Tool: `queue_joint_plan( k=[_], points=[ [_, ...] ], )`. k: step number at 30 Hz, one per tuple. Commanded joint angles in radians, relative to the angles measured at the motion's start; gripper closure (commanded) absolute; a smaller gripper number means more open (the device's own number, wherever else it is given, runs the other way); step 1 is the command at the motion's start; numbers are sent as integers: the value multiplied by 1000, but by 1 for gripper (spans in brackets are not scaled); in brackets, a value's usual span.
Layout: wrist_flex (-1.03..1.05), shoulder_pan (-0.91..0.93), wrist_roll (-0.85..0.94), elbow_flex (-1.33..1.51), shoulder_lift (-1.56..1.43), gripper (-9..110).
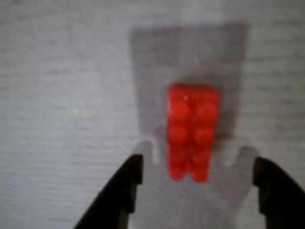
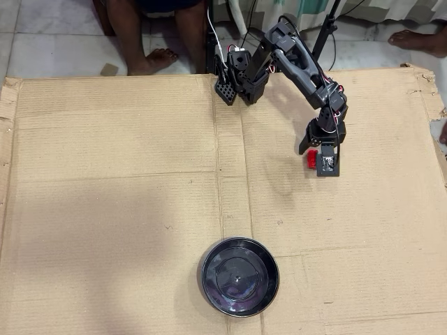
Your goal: Grasp a lego block and put it in the bin.
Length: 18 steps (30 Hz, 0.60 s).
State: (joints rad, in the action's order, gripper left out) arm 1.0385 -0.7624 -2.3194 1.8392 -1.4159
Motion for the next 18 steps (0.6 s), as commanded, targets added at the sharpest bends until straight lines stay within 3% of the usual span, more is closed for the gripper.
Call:
queue_joint_plan(
  k=[1, 9, 18],
  points=[
    [-44, -6, -5, -34, 0, 75],
    [-104, -5, -5, -35, 31, 76],
    [-95, 12, 3, -23, 34, 95]
  ],
)
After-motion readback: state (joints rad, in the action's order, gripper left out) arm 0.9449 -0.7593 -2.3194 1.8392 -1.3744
